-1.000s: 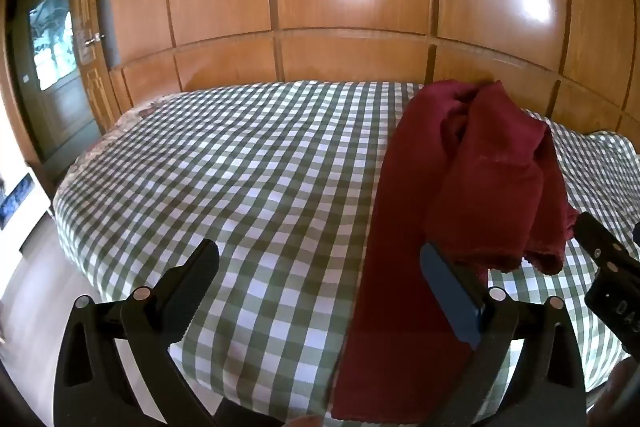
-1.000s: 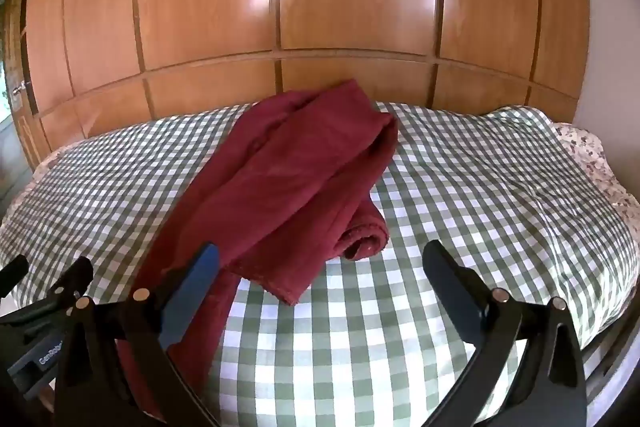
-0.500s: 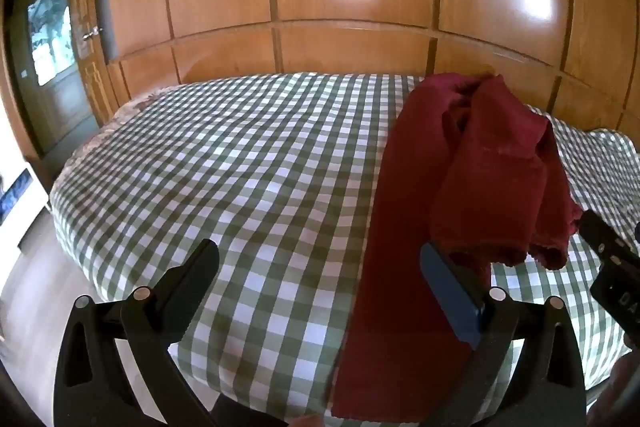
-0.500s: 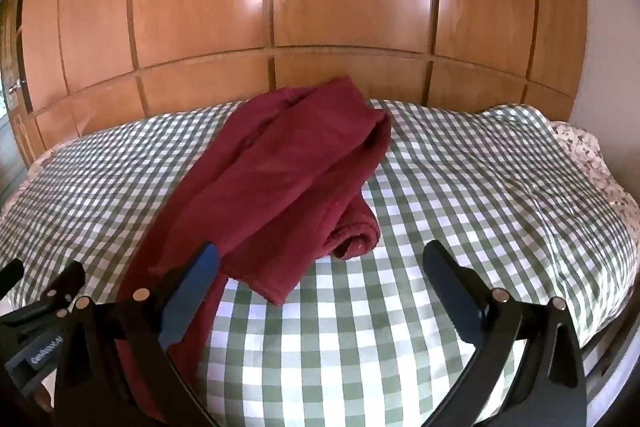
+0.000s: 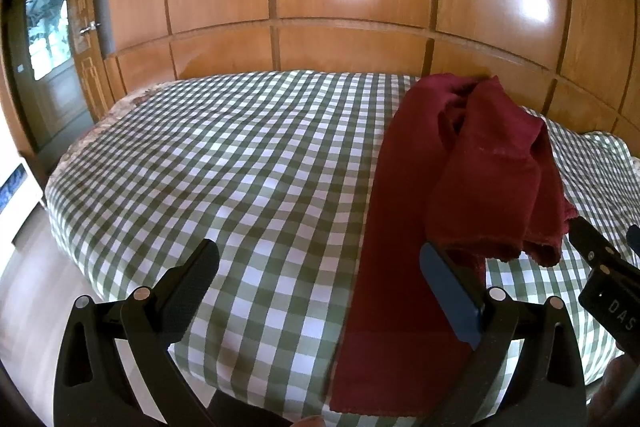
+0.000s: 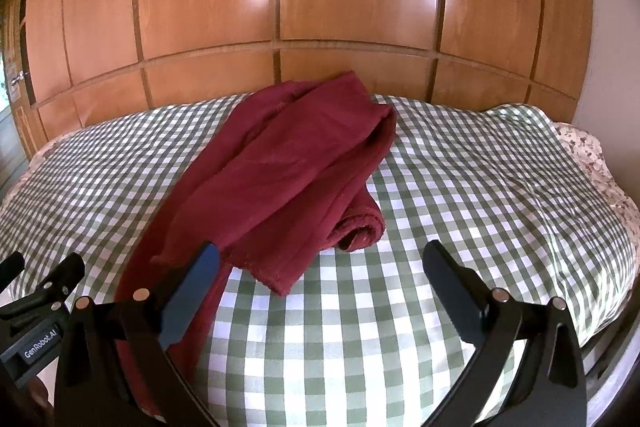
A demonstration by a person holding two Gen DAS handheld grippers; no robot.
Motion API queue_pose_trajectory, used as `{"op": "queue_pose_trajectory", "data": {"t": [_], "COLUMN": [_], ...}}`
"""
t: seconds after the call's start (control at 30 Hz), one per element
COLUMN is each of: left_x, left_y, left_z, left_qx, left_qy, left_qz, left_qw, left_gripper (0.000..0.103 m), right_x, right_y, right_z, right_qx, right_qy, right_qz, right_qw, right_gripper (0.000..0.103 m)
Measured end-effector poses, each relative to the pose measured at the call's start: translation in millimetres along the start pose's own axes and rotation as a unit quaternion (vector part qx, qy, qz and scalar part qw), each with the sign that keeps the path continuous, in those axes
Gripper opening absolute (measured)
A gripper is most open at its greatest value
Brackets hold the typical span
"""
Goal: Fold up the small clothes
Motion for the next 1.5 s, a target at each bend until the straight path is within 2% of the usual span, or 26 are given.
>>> {"op": "queue_pose_trajectory", "data": {"t": [0.8, 1.17, 1.5], "left_x": [9.5, 21.7, 28.8], "left_y": [-2.7, 4.7, 6.1], "left_z": [13.1, 31.6, 39.0], "left_qx": [0.014, 0.010, 0.013], "left_qy": [0.023, 0.057, 0.067], "left_qz": [0.001, 0.020, 0.029], "left_qw": [0.9996, 0.9981, 0.9972], "left_gripper": [0.100, 0.100, 0.100], "right_x": [12.7, 12.4, 1.0], "right_y": [1.6, 0.4, 6.1], "right_z": [10.0, 11.2, 2.9], "right_qx": [-0.005, -0.049, -0.092], "right_qy": [0.019, 0.013, -0.003], "right_qz": [-0.002, 0.003, 0.001], "right_qw": [1.000, 0.999, 0.996], "right_gripper": [0.101, 0.101, 0.101]}}
Point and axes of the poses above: each gripper's, at about its wrist camera, not at the fingertips, and z roughly the way its jaws point, y to its left, x to its underside, the point moved 5 cm from there along z, roughly the way its jaws point, and after that the axes turned 13 degrees about -y, right-handed, at the moved point
